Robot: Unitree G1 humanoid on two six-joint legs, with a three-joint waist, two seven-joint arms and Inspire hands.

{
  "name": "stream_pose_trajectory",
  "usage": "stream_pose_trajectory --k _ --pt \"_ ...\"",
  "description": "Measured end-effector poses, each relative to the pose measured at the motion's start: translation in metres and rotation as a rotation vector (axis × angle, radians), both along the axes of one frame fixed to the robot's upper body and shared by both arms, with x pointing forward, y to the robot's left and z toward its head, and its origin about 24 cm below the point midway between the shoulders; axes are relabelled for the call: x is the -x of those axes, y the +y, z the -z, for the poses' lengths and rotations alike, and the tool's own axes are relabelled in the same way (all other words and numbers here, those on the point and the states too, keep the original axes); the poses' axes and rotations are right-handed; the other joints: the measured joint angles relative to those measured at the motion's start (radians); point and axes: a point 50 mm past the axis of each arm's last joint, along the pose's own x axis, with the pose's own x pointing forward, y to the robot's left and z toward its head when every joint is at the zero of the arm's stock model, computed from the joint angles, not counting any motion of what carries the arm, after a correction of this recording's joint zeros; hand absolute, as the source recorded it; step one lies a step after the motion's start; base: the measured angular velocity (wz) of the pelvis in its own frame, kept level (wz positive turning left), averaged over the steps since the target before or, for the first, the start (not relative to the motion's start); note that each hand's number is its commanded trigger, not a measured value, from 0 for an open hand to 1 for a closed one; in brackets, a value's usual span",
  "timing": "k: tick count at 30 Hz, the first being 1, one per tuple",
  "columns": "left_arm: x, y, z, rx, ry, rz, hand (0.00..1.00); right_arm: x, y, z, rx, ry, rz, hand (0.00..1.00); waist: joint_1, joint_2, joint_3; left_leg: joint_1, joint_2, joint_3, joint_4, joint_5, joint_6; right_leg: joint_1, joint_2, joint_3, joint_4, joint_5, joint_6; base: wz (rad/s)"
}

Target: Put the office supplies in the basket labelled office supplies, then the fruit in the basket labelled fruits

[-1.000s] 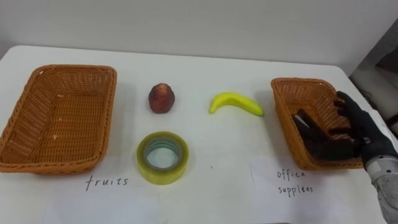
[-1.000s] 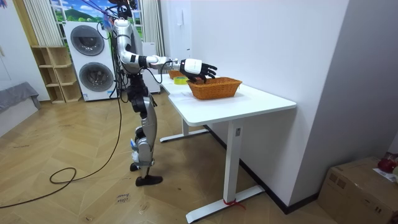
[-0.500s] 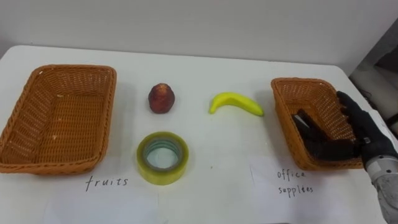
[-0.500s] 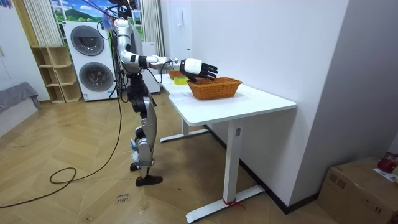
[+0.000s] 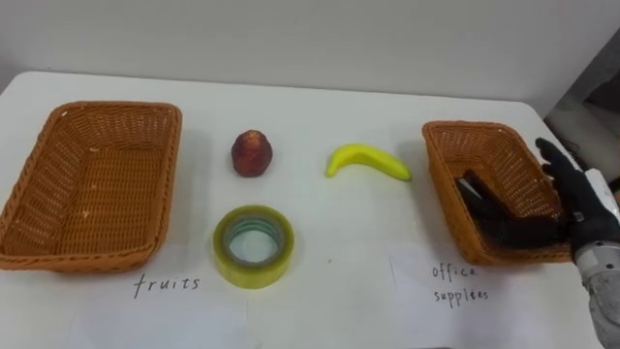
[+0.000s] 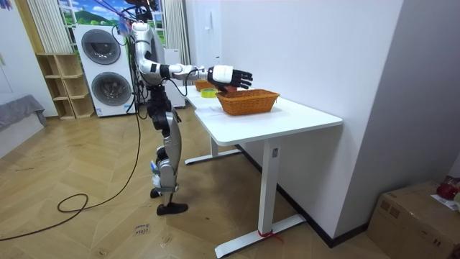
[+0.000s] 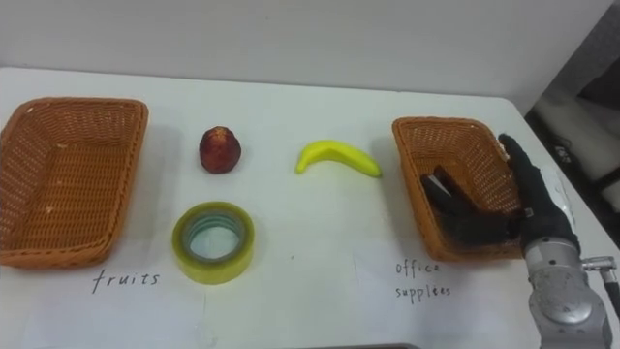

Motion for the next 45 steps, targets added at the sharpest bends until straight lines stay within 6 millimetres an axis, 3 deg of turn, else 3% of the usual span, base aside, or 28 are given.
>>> stream_pose_trajectory --k 3,11,20,27,32,35,45 --pt "0.001 0.0 0.001 -0.001 0.01 0.005 0.0 -0.004 0.005 -0.019 0.026 -0.093 -0.004 0.0 0.0 0.004 0.0029 0.0 0.0 0.0 0.0 0.0 0.0 -0.003 0.0 0.0 0.008 0.0 0.0 0.0" --pt "0.007 -0.001 0.001 0.002 0.026 -0.001 0.0 -0.005 0.015 -0.058 0.058 -0.306 0.01 0.0 0.001 -0.005 0.0012 -0.008 0.0 0.003 0.0 0.0 0.0 -0.016 -0.001 0.0 0.01 0.0 0.0 -0.01" --pt "0.002 -0.001 0.001 0.006 0.014 0.003 0.0 -0.006 0.021 -0.079 0.041 -0.423 0.001 0.0 0.004 0.005 0.0 -0.011 0.002 0.0 0.0 0.0 0.0 -0.016 0.0 -0.006 0.01 0.0 0.0 0.0" --pt "-0.006 -0.006 0.003 0.029 -0.002 0.012 0.0 -0.016 0.034 -0.087 -0.002 -0.466 -0.058 0.0 0.003 0.014 -0.002 -0.01 0.001 -0.002 0.002 0.0 0.0 -0.014 0.0 -0.009 0.011 0.0 0.0 0.0" --pt "-0.012 -0.009 0.004 0.035 -0.015 0.023 0.0 -0.022 0.041 -0.094 -0.031 -0.497 -0.082 0.0 0.031 0.017 -0.0038 -0.011 0.002 -0.005 0.001 0.0 0.0 -0.014 -0.001 -0.016 0.011 0.0 0.0 0.0" --pt "-0.014 -0.009 0.004 0.034 -0.016 0.032 0.0 -0.028 0.05 -0.099 -0.061 -0.521 -0.117 0.0 0.03 0.017 -0.004 -0.019 0.001 -0.021 0.011 0.0 0.0 -0.014 -0.003 -0.031 0.01 0.0 0.0 0.12" --pt "-0.013 -0.017 0.008 0.052 0.014 0.077 0.0 -0.033 0.088 -0.083 -0.1 -0.451 -0.27 0.0 0.085 0.011 0.0004 -0.038 -0.005 -0.042 0.014 0.0 0.0 -0.018 -0.003 -0.064 0.007 0.0 0.0 0.07"
